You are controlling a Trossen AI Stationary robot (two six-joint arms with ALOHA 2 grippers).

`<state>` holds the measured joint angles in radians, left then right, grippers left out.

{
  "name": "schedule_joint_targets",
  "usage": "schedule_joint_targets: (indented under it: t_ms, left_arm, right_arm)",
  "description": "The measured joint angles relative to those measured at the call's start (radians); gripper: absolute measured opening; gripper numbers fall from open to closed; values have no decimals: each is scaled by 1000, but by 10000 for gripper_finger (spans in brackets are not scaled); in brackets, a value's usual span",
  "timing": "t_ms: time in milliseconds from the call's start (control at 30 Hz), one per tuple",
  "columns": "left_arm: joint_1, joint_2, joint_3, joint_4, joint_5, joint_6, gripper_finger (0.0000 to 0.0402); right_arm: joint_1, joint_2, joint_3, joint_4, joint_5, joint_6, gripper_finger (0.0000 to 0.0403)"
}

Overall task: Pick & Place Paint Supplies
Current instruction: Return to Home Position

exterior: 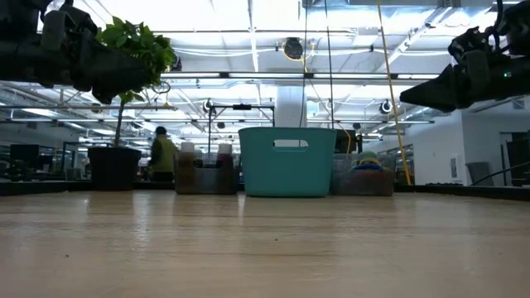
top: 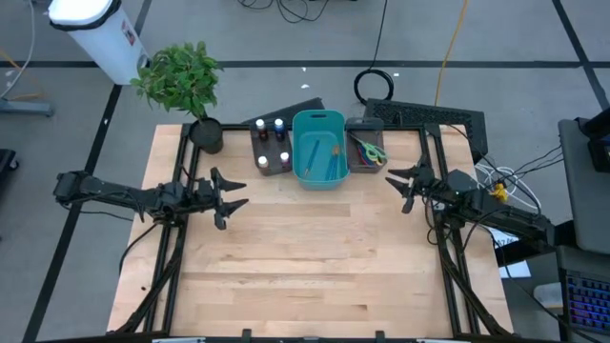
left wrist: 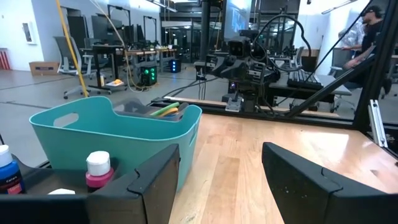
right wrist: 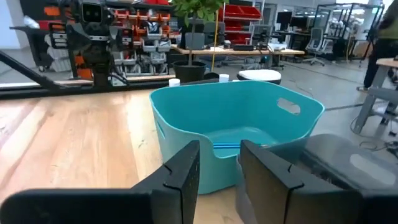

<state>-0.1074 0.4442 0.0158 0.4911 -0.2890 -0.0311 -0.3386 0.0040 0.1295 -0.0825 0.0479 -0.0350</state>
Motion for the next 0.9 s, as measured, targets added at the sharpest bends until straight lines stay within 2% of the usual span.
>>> schedule_joint_targets:
  t_ms: [333,533,900]
  left_arm:
    - [0,0,0,-1,0,5,237]
    - [0,0,0,-1,0,0,237]
    - [0,0,0,-1,0,0,237]
  right_arm:
    - [0,0,1,-32,-5,-10,111]
    - [0,12,1,-23,0,153,110]
    - [0,14,-3,26,3,147,109]
